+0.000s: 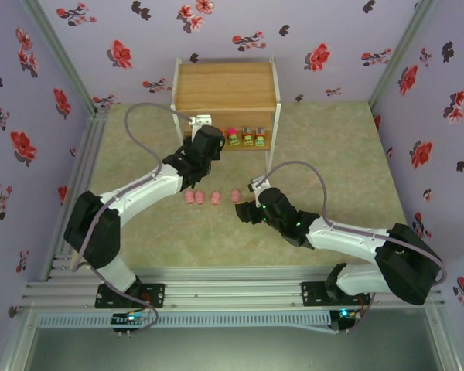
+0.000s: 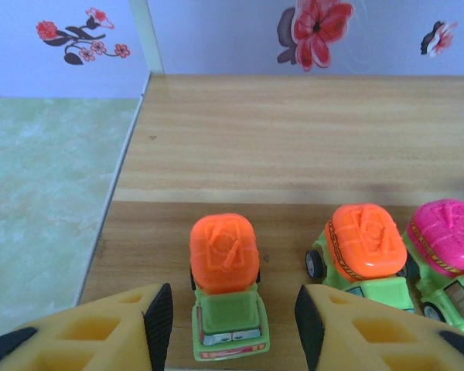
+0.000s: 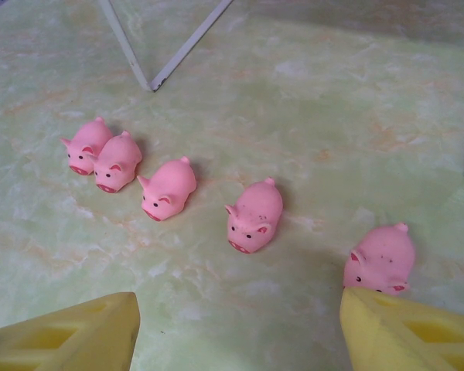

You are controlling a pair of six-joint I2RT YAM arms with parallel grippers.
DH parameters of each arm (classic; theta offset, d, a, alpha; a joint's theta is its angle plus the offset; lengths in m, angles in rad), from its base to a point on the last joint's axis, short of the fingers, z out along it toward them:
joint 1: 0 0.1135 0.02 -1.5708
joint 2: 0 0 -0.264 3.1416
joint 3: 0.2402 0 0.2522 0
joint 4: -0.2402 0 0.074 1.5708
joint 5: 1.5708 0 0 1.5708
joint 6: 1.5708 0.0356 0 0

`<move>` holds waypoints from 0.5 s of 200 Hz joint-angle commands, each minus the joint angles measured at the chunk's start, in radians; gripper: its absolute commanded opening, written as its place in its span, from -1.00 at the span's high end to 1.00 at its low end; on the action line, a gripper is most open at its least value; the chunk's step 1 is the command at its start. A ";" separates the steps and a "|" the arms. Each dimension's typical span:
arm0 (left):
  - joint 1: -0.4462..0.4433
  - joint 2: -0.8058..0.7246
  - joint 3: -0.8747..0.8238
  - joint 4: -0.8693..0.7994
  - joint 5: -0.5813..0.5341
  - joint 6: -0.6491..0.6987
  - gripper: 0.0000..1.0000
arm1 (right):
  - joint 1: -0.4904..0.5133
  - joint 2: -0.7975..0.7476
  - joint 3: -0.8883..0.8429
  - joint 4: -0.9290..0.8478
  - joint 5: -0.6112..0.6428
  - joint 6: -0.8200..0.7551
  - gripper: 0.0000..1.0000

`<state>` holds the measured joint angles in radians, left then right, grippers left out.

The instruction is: Place and organize the plastic toys onto the shelf

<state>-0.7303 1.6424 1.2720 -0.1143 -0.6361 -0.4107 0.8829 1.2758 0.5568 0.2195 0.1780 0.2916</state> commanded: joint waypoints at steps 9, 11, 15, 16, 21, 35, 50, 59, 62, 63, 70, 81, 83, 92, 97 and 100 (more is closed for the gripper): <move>-0.022 -0.057 -0.031 -0.016 -0.048 0.021 0.00 | -0.006 0.001 0.023 0.007 -0.005 0.004 -0.16; -0.023 -0.059 -0.033 -0.017 -0.048 0.022 0.00 | -0.006 0.001 0.023 0.007 -0.005 0.004 -0.16; -0.027 -0.064 -0.038 -0.018 -0.052 0.023 0.00 | -0.006 -0.001 0.022 0.007 -0.004 0.004 -0.16; -0.028 -0.065 -0.038 -0.019 -0.051 0.023 0.00 | -0.006 0.000 0.022 0.007 -0.003 0.004 -0.17; -0.034 -0.072 -0.046 -0.021 -0.055 0.023 0.00 | -0.006 -0.003 0.021 0.007 0.000 0.004 -0.17; -0.048 -0.097 -0.075 -0.022 -0.064 0.022 0.00 | -0.007 -0.010 0.017 0.007 0.009 0.002 -0.17; -0.065 -0.134 -0.112 -0.023 -0.065 0.018 0.00 | -0.006 -0.021 0.011 0.010 0.025 0.001 -0.16; -0.075 -0.155 -0.133 -0.026 -0.066 0.020 0.00 | -0.007 -0.028 0.008 0.009 0.038 0.000 -0.16; -0.079 -0.160 -0.140 -0.028 -0.067 0.018 0.00 | -0.007 -0.029 0.007 0.009 0.042 0.000 -0.16; -0.080 -0.163 -0.143 -0.028 -0.068 0.018 0.00 | -0.007 -0.030 0.007 0.009 0.043 -0.001 -0.17; -0.090 -0.179 -0.158 -0.032 -0.071 0.019 0.00 | -0.007 -0.032 0.006 0.005 0.054 0.000 -0.17; -0.104 -0.204 -0.183 -0.038 -0.072 0.019 -0.02 | -0.008 -0.032 0.005 0.004 0.069 -0.002 -0.17; -0.107 -0.208 -0.187 -0.039 -0.072 0.019 -0.02 | -0.008 -0.031 0.005 0.003 0.074 -0.002 -0.17; -0.121 -0.225 -0.204 -0.045 -0.072 0.024 -0.02 | -0.008 -0.027 0.007 -0.004 0.095 -0.001 -0.17; -0.129 -0.234 -0.215 -0.047 -0.072 0.027 -0.03 | -0.009 -0.019 0.010 -0.011 0.107 0.002 -0.18; -0.133 -0.240 -0.221 -0.048 -0.072 0.030 -0.04 | -0.011 -0.013 0.014 -0.016 0.115 0.003 -0.19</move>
<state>-0.8330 1.4620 1.0924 -0.1471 -0.6735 -0.4072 0.8829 1.2640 0.5564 0.2195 0.2138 0.2913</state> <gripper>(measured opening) 0.511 0.586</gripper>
